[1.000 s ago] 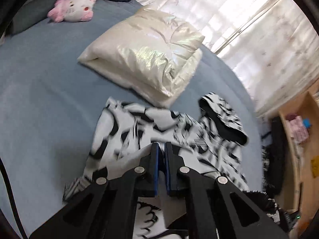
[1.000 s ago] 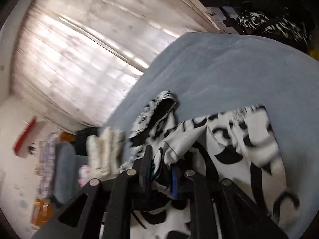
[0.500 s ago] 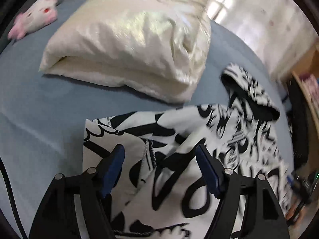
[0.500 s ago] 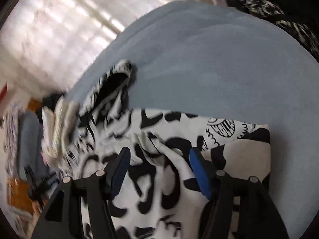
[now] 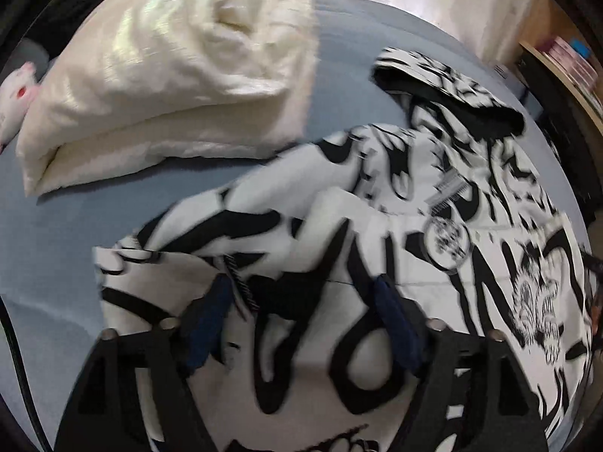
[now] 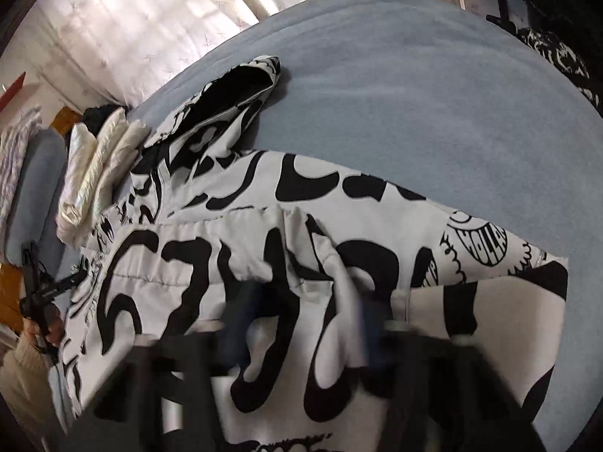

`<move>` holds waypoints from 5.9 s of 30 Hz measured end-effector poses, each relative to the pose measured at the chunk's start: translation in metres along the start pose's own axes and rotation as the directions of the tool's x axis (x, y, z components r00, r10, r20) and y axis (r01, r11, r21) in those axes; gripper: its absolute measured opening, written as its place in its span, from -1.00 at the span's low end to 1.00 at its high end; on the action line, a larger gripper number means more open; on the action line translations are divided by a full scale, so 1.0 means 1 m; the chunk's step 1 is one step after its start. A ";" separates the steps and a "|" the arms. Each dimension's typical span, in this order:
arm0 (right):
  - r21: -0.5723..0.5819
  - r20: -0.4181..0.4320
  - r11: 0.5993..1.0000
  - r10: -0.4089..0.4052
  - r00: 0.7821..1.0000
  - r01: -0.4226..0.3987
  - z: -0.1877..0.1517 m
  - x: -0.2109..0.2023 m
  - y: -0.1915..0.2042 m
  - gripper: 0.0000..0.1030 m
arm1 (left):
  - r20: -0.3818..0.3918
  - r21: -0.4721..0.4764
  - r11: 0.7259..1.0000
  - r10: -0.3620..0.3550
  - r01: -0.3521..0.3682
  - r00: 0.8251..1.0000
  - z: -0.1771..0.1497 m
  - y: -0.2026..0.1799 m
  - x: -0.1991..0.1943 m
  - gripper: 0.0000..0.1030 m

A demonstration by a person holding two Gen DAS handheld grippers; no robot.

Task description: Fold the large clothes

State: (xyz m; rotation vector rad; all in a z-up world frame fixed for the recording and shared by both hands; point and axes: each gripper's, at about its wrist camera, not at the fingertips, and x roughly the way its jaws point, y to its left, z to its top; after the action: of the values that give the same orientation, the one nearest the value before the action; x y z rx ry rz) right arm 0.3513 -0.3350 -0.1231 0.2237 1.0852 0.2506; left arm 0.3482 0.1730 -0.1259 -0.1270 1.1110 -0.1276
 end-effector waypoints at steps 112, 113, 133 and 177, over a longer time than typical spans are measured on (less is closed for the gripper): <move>0.171 0.015 0.959 -0.230 0.973 0.224 -0.080 -0.093 -0.009 -0.86 | 0.241 -0.049 0.948 0.317 -0.315 0.917 -0.086 0.004 -0.110 0.89; 0.160 0.012 0.962 -0.226 0.974 0.221 -0.074 -0.096 -0.005 -0.86 | 0.255 -0.030 0.951 0.306 -0.309 0.917 -0.079 -0.002 -0.116 0.89; 0.173 0.086 0.983 0.054 0.995 -0.068 0.154 -0.024 0.071 0.26 | 0.180 0.131 0.976 0.147 -0.172 0.973 0.177 -0.126 -0.032 0.89; -0.563 0.527 0.753 0.010 0.850 0.341 0.039 -0.061 0.172 -0.13 | 0.462 0.220 0.976 -0.097 -0.008 0.882 0.031 -0.102 -0.038 -0.55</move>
State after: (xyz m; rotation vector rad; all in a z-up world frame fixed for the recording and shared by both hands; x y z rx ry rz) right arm 0.3432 -0.1927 -0.0029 -0.4233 0.4375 0.3600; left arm 0.3551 0.0802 -0.0619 0.0140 0.6000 -0.2444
